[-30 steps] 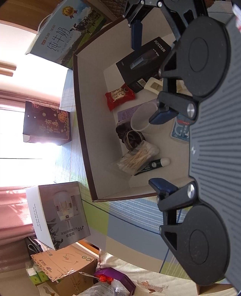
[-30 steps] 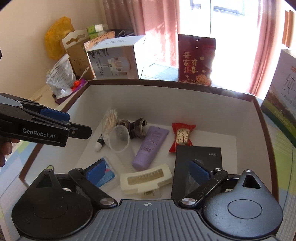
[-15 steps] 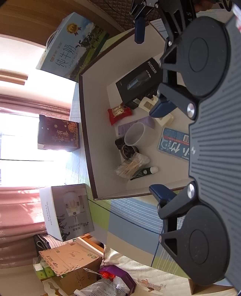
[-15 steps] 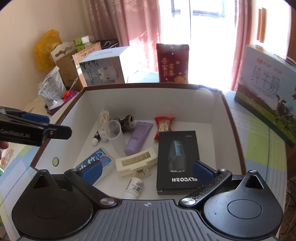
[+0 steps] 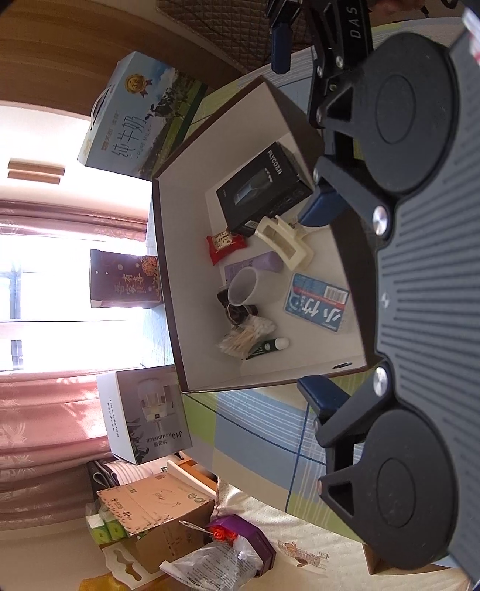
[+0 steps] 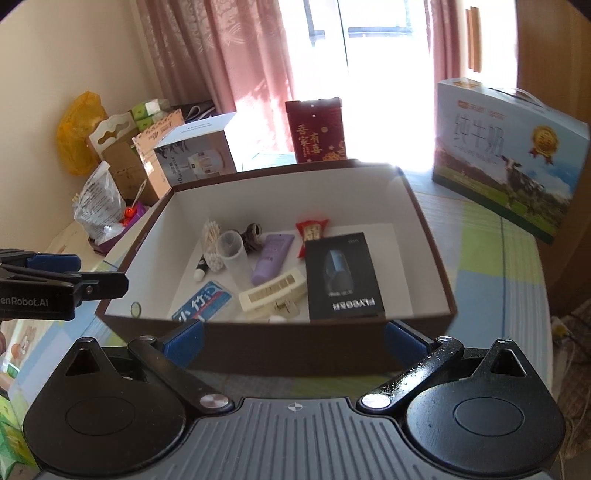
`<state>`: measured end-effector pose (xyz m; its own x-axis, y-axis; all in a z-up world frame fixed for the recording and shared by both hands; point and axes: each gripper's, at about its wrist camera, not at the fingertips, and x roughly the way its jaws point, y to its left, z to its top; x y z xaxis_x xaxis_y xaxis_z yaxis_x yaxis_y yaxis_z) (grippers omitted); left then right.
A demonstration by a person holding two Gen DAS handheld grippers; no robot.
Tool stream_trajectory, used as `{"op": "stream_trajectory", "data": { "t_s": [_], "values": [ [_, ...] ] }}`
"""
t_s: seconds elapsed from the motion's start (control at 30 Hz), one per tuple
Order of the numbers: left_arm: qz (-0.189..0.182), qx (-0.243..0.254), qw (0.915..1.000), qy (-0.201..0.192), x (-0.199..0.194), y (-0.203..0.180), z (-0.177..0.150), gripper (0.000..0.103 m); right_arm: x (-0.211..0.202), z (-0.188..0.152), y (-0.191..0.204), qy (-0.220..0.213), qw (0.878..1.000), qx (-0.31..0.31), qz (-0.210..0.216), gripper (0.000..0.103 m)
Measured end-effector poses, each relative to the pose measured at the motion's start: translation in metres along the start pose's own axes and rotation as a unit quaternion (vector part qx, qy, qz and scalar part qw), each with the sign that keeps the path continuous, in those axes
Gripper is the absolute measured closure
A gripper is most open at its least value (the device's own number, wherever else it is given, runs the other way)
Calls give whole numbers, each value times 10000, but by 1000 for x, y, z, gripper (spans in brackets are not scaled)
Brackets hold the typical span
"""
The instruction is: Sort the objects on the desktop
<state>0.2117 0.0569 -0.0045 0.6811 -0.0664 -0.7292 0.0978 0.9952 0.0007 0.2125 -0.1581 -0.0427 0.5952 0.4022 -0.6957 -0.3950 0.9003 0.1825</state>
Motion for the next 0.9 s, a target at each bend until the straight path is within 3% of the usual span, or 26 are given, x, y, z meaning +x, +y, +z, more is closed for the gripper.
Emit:
{"op": "stream_trajectory", "data": {
  "t_s": [0.57, 0.9],
  "values": [
    [97, 210, 9992, -313, -69, -36, -56, 5, -69, -45, 1, -155, 9998, -53, -65, 2],
    [462, 180, 9977, -456, -96, -59, -83, 1, -93, -72, -8, -148, 9998, -71, -87, 2]
  ]
}}
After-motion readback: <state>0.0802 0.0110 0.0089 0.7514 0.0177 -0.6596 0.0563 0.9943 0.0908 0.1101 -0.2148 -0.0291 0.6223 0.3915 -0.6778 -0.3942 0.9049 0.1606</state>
